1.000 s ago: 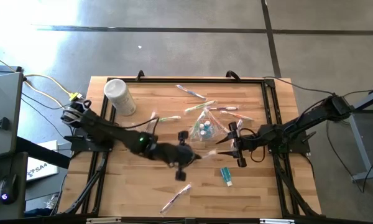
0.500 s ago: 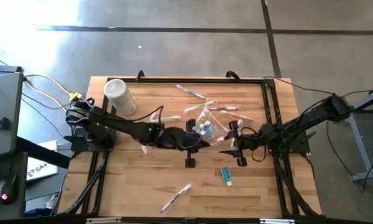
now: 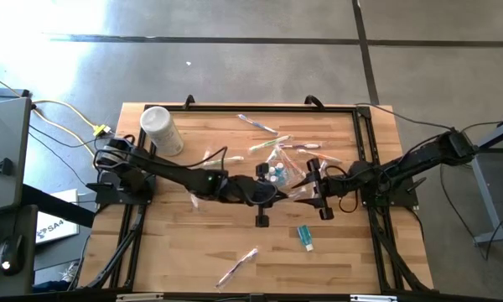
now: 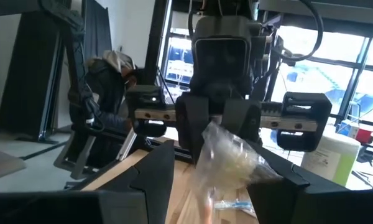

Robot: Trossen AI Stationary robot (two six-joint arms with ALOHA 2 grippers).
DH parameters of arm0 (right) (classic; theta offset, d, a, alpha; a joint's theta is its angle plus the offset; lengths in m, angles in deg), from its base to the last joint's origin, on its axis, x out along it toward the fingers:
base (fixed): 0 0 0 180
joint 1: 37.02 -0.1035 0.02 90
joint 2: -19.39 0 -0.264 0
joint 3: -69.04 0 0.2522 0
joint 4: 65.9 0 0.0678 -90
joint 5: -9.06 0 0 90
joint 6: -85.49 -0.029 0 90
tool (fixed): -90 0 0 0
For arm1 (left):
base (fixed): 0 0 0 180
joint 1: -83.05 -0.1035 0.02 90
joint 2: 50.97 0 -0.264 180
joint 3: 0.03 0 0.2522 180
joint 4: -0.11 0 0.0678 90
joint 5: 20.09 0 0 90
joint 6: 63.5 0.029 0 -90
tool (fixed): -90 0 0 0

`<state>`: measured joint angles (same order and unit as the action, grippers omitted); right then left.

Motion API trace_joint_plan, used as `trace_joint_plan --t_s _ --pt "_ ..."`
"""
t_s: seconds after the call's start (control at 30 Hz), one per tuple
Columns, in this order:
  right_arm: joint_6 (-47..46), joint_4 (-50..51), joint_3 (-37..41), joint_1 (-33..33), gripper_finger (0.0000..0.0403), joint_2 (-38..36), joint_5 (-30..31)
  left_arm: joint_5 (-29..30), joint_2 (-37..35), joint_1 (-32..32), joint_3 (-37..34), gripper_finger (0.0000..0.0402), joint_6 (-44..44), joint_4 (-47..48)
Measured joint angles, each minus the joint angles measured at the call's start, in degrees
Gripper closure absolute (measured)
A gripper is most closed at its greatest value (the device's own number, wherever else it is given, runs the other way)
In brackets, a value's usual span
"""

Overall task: Pick & Place toothbrushing station
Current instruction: Put the orange toothbrush into the transparent organizer

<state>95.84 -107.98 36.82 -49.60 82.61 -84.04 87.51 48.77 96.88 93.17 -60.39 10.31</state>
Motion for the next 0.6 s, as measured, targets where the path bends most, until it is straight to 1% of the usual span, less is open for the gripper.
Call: trace_joint_plan --t_s 0.23,0.33,0.43,0.6 --pt "0.0 0.8 0.0 0.0 0.0233 0.0 -0.1 0.1 0.1 0.0 0.0 0.0401 1.3 -0.5" --pt "0.0 1.6 0.0 0.0 0.0249 0.0 0.1 0.2 0.1 0.0 0.0 0.0402 1.6 -0.9" --pt "0.3 1.7 0.0 0.0 0.0284 0.0 0.0 0.1 0.1 0.0 0.0 0.0402 1.6 -1.0" --pt "2.2 1.8 0.0 0.0 0.0375 0.0 -0.3 0.3 0.1 0.0 0.0 0.0402 1.6 -1.0"
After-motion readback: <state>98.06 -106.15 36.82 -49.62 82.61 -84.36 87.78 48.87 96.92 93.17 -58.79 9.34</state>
